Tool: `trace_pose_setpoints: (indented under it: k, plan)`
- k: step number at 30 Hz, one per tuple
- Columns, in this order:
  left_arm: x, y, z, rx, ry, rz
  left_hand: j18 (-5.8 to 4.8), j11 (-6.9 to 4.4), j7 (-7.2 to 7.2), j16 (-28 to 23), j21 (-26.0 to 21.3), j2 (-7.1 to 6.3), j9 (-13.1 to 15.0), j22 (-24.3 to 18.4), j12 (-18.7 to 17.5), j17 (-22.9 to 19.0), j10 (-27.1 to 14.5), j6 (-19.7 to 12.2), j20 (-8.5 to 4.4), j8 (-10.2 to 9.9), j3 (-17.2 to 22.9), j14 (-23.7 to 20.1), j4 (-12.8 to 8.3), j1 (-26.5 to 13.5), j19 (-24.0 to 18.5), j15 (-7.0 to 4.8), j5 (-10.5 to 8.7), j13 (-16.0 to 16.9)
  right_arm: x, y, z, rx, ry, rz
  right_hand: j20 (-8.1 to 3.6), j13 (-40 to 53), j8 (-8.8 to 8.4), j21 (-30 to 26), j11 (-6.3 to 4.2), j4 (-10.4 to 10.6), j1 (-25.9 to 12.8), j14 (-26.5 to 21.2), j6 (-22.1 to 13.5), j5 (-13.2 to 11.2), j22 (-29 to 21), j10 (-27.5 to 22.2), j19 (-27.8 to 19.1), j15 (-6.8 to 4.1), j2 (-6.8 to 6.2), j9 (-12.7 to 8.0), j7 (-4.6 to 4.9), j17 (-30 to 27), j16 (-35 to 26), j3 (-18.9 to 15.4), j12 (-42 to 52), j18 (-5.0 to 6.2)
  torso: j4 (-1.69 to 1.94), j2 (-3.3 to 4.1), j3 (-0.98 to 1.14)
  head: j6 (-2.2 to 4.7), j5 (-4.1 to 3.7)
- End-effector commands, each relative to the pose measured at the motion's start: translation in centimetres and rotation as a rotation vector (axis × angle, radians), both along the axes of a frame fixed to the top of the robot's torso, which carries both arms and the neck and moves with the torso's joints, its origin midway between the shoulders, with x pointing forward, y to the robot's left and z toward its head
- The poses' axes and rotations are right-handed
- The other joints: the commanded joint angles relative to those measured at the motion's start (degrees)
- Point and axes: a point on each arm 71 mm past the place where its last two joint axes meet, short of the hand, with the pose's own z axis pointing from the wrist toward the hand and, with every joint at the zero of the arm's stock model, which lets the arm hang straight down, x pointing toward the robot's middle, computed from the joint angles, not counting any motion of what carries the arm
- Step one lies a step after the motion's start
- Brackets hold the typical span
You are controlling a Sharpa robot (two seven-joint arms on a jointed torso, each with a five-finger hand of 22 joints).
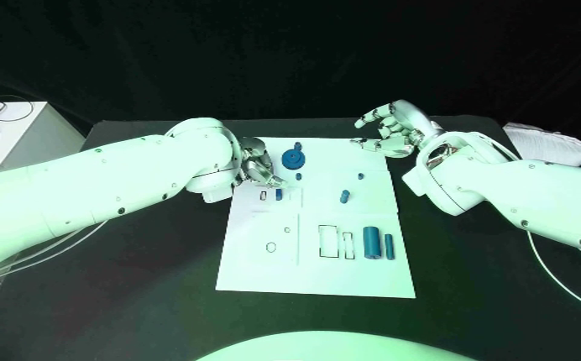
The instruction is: Assemble the parts on the task board
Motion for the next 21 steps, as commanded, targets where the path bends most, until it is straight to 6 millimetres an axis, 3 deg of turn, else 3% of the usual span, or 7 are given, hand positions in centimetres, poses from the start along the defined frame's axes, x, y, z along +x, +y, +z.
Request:
trace_pose_setpoints:
  k: [1,3,5,7,13,21]
  plan:
    - [0.2,0.1,0.7,-0.056,0.030,0.016,0.30,0.33,0.28,-0.69,-0.79,0.44,-0.10,-1.48,-1.46,10.23,-1.49,-0.96,0.21,-0.49,-0.64,4.71,0.13,1.40,-1.16,0.27,0.16,-2.14,0.0,0.0,0.0,0.003,-0.007,0.007,0.34,8.46,-0.30,-0.37,0.02,0.07,-0.76,4.78,-0.01,0.00,10.07,-0.32,2.61,0.46,0.02,-0.10,0.16,10.15,-0.36,0.26,-0.15,1.00,-0.03,-0.05,0.11,0.17,0.06]
    - [0.5,0.4,1.3,-0.076,0.039,0.028,0.65,0.94,0.93,-1.71,-1.73,0.72,-0.42,-3.19,-4.08,8.31,-4.13,-2.19,0.56,-1.31,-1.05,4.03,0.23,2.47,-2.43,0.78,0.24,-5.97,0.1,0.0,0.0,0.004,-0.008,0.005,0.34,8.46,-0.30,-0.37,0.02,0.07,-0.76,4.78,-0.01,0.00,10.07,-0.32,2.61,0.46,0.02,-0.10,0.16,10.15,-0.36,0.26,-0.15,1.00,-0.03,0.00,0.13,0.29,0.04]
    - [0.8,0.7,1.8,-0.089,0.044,0.036,0.80,1.25,1.29,-2.03,-2.13,0.95,-0.68,-3.88,-5.29,7.72,-5.39,-2.79,0.80,-1.81,-1.22,3.80,0.24,3.11,-2.95,1.07,0.32,-7.72,0.1,-0.1,0.0,0.005,-0.008,0.003,0.34,8.46,-0.30,-0.37,0.02,0.07,-0.76,4.78,-0.01,0.00,10.07,-0.32,2.61,0.46,0.02,-0.10,0.16,10.15,-0.36,0.26,-0.15,1.00,-0.01,0.07,0.09,0.38,-0.01]
    - [1.1,0.9,2.2,-0.095,0.046,0.042,1.11,2.06,2.21,-2.61,-3.03,1.37,-1.71,-5.39,-7.96,6.69,-8.23,-4.46,1.35,-3.46,-1.13,3.33,0.07,4.89,-4.10,1.76,0.48,-11.51,0.1,-0.1,0.0,0.006,-0.009,0.001,0.34,8.42,-0.29,-0.38,0.02,0.07,-0.85,4.77,-0.01,0.01,10.07,-0.36,2.61,0.46,0.07,-0.10,0.16,10.11,-0.38,0.27,-0.19,1.00,0.02,0.10,0.09,0.42,0.03]
    - [1.8,1.6,2.6,-0.101,0.043,0.062,1.33,2.73,3.00,-3.12,-3.67,1.77,-2.99,-6.38,-8.93,5.71,-9.59,-5.48,1.94,-4.98,-0.69,2.90,0.18,6.63,-4.84,2.37,0.50,-13.13,0.2,-0.2,-0.1,0.007,-0.009,-0.001,0.34,8.29,-0.29,-0.40,0.02,0.07,-0.86,4.76,-0.01,0.02,10.06,-0.49,2.60,0.46,0.09,-0.10,0.16,10.06,-0.40,0.28,-0.32,1.00,0.00,0.17,0.06,0.71,0.03]
    - [3.5,3.2,2.8,-0.079,0.019,0.112,1.29,3.10,3.37,-3.05,-3.61,2.19,-3.79,-6.14,-8.43,5.76,-9.31,-5.29,2.27,-5.57,-1.33,2.93,0.55,5.12,-4.63,2.72,0.36,-12.85,0.2,-0.2,-0.1,0.009,-0.006,-0.002,0.34,8.23,-0.29,-0.48,0.01,0.07,-0.88,4.75,-0.01,0.04,10.01,-0.54,2.56,0.46,0.11,-0.10,0.16,10.04,-0.41,0.29,-0.38,1.02,-0.03,0.19,0.12,1.08,0.22]
